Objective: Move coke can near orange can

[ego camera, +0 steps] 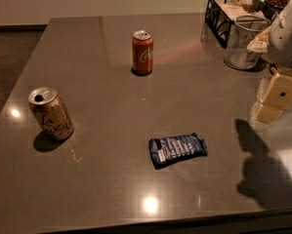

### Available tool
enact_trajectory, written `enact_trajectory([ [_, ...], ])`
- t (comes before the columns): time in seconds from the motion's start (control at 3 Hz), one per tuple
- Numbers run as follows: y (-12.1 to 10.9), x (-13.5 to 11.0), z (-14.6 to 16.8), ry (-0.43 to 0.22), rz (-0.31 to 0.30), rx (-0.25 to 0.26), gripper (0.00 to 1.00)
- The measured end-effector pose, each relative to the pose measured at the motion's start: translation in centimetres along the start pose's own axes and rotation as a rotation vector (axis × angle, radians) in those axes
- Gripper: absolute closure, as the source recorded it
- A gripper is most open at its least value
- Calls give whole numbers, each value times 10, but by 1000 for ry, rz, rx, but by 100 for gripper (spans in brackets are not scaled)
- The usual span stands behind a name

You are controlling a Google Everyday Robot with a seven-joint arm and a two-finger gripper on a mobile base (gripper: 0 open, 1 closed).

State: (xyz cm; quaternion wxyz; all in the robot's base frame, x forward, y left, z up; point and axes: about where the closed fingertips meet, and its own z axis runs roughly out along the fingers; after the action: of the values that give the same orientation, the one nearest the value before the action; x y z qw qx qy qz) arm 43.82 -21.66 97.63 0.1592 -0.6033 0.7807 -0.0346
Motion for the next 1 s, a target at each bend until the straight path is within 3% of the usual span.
enact_trajectory([
  [0.33, 0, 0, 0, 0, 0, 0, 0],
  [1.0, -32, -31, 13, -110, 75, 29, 0],
])
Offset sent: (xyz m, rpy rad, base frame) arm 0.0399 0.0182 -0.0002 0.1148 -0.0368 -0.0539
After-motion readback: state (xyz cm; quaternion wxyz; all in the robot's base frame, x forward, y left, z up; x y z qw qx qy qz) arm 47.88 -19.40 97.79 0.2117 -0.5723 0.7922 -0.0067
